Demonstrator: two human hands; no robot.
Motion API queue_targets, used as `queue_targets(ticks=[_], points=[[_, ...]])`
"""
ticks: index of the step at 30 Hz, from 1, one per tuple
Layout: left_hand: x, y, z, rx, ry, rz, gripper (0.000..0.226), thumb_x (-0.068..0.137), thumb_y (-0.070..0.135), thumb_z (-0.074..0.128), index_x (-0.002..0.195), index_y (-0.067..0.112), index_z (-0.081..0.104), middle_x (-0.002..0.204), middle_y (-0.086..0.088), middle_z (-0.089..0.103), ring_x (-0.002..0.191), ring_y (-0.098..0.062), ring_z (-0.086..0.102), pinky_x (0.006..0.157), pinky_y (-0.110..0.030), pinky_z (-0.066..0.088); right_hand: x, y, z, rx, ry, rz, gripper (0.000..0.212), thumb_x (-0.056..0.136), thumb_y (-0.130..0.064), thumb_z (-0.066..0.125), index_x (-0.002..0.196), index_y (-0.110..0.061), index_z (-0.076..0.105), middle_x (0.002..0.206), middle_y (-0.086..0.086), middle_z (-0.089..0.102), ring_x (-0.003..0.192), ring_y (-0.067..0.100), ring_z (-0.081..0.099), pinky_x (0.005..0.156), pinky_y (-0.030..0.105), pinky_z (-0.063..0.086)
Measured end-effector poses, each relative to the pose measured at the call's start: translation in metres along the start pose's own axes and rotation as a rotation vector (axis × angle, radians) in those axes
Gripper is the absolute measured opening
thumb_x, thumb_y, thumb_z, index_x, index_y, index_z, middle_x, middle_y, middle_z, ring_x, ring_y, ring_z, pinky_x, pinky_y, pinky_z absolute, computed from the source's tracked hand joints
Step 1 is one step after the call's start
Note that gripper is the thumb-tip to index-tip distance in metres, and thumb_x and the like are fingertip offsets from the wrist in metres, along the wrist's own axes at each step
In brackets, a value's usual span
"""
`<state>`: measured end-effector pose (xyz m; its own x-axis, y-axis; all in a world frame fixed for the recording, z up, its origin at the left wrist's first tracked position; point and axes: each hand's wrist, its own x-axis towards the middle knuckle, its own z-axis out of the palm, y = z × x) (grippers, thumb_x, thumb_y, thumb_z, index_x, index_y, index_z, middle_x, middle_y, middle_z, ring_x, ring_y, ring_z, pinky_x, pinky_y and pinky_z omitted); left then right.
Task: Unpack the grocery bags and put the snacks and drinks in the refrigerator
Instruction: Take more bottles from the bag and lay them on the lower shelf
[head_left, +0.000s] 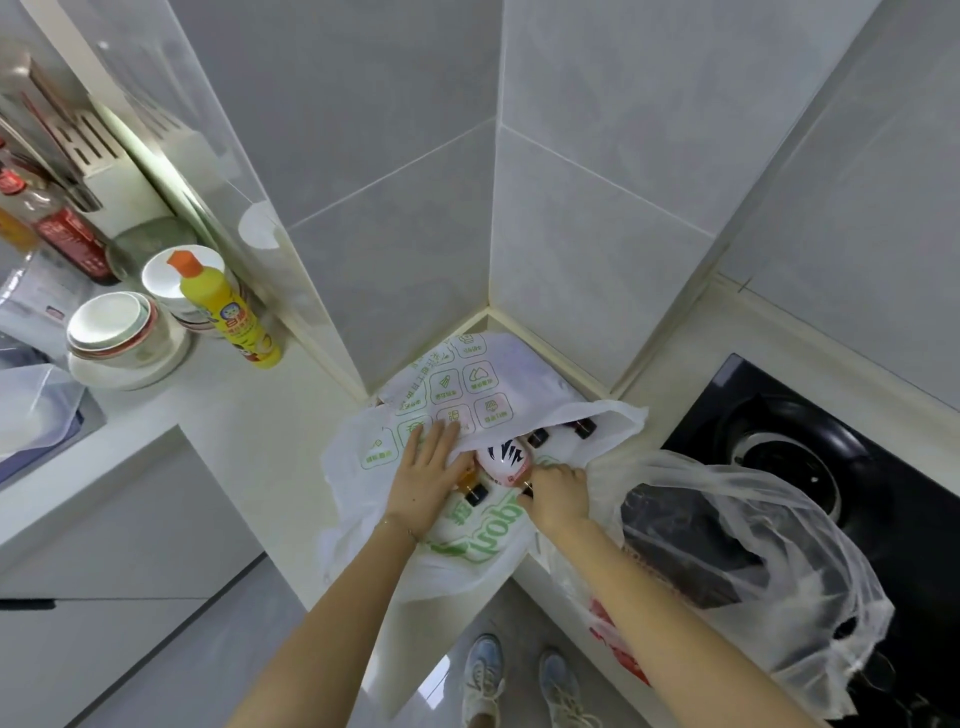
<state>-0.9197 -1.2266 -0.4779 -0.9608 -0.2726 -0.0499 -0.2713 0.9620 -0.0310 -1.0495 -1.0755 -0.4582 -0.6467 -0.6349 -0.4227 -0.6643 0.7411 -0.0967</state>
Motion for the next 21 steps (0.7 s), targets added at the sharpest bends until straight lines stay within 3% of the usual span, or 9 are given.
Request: queue_targets(ticks=[4, 9, 13, 16, 18, 21], points=[[0.000, -0.004, 0.004, -0.009, 0.075, 0.014, 0.073, 0.055, 0.014, 0.089, 0.114, 0.018, 0.046, 0.139, -0.016, 0.053, 0.128, -0.041, 0.049, 0.108, -0.057, 0.022, -0.004, 0.002, -0.008, 0.100, 0.071, 0.007, 0.023, 0.090, -0.034, 0.058, 0.099, -0.014, 0.062, 0.106, 0.003, 0.066, 0.104, 0.024, 0.059, 0.094, 0.033, 0.037], [-0.005, -0.008, -0.007, -0.088, 0.312, 0.004, 0.059, 0.065, 0.011, 0.084, 0.116, 0.016, 0.055, 0.143, -0.010, 0.047, 0.132, -0.037, 0.043, 0.112, -0.057, 0.021, -0.010, 0.002, -0.031, 0.256, 0.190, -0.020, 0.030, 0.089, -0.041, 0.060, 0.092, -0.011, 0.064, 0.091, 0.004, 0.068, 0.089, 0.023, 0.062, 0.078, 0.031, 0.045], [-0.017, -0.008, -0.040, -0.300, 0.437, -0.095, 0.053, 0.079, 0.044, 0.069, 0.123, 0.020, 0.055, 0.144, -0.010, 0.045, 0.137, -0.034, 0.034, 0.115, -0.051, 0.017, -0.015, -0.012, -0.049, 0.360, 0.251, -0.031, 0.038, 0.088, -0.048, 0.059, 0.096, -0.011, 0.065, 0.091, 0.002, 0.066, 0.086, 0.020, 0.062, 0.065, 0.029, 0.047], [-0.024, -0.008, -0.068, -0.548, 0.430, -0.279, 0.065, 0.072, 0.063, 0.062, 0.122, 0.021, 0.062, 0.142, -0.005, 0.045, 0.137, -0.029, 0.033, 0.114, -0.049, 0.023, -0.017, -0.022, -0.056, 0.337, 0.264, -0.055, 0.044, 0.088, -0.058, 0.054, 0.100, -0.018, 0.067, 0.091, 0.000, 0.068, 0.083, 0.018, 0.064, 0.060, 0.028, 0.045], [-0.032, -0.007, -0.078, -0.703, 0.399, -0.364, 0.073, 0.063, 0.066, 0.065, 0.122, 0.023, 0.064, 0.141, -0.001, 0.046, 0.135, -0.023, 0.036, 0.113, -0.043, 0.028, -0.018, -0.027, -0.063, 0.293, 0.264, -0.067, 0.043, 0.090, -0.057, 0.052, 0.106, -0.019, 0.066, 0.094, 0.001, 0.069, 0.084, 0.018, 0.064, 0.058, 0.026, 0.041], [-0.047, 0.001, -0.082, -0.891, 0.328, -0.393, 0.076, 0.062, 0.064, 0.067, 0.126, 0.022, 0.062, 0.138, 0.007, 0.048, 0.129, -0.012, 0.043, 0.110, -0.031, 0.035, -0.019, -0.031, -0.073, 0.285, 0.273, -0.071, 0.047, 0.091, -0.054, 0.052, 0.113, -0.014, 0.064, 0.100, 0.004, 0.069, 0.091, 0.021, 0.065, 0.063, 0.028, 0.046]])
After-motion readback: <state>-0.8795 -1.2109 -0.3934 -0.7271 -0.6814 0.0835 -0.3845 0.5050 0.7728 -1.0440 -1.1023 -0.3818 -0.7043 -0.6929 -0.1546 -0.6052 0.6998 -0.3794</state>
